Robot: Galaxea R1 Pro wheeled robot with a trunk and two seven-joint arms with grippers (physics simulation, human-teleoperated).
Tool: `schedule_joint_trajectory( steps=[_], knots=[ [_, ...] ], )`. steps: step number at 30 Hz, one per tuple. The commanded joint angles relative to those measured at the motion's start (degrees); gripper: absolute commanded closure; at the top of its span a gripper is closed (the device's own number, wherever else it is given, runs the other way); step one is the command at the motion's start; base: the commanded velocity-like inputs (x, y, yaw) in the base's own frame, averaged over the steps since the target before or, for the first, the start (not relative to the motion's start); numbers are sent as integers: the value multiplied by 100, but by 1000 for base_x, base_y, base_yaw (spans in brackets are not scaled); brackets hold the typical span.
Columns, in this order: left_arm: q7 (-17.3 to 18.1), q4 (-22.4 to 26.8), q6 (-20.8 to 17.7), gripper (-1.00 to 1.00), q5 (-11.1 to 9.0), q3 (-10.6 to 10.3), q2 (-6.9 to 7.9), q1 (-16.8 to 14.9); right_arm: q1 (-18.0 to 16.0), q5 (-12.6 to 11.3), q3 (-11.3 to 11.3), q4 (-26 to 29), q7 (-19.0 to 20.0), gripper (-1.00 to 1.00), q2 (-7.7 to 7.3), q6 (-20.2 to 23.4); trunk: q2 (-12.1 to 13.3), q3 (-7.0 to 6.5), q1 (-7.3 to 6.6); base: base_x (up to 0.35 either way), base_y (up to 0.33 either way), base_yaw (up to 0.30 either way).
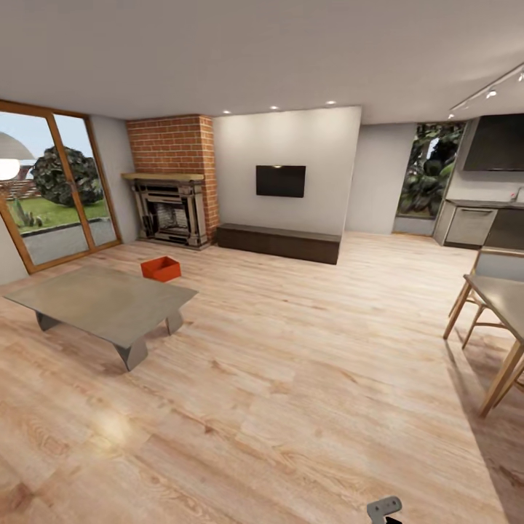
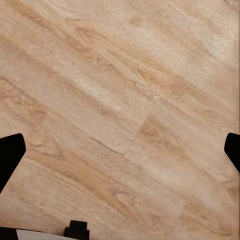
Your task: Move the two storage containers from the living room to the garage. In the garage, place one container on the floor and stack the other container on top of it (either order is fine).
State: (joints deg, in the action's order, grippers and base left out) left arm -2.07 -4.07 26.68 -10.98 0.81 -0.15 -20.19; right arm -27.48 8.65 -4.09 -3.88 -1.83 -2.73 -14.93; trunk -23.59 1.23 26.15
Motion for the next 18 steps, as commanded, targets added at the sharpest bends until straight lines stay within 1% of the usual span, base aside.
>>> schedule_joint_trajectory(
  steps=[1,18],
  knots=[
    [-12,-24,39,-100,-1,6,-2,-12,-12,22,-39,-25,-19,-100,0,-36,-13,13,7,328,-107,0],
    [-13,-24,39,-100,-1,-2,-2,-12,-12,21,-39,-25,-19,-100,0,-36,-13,13,7,328,-105,0]
  ],
)
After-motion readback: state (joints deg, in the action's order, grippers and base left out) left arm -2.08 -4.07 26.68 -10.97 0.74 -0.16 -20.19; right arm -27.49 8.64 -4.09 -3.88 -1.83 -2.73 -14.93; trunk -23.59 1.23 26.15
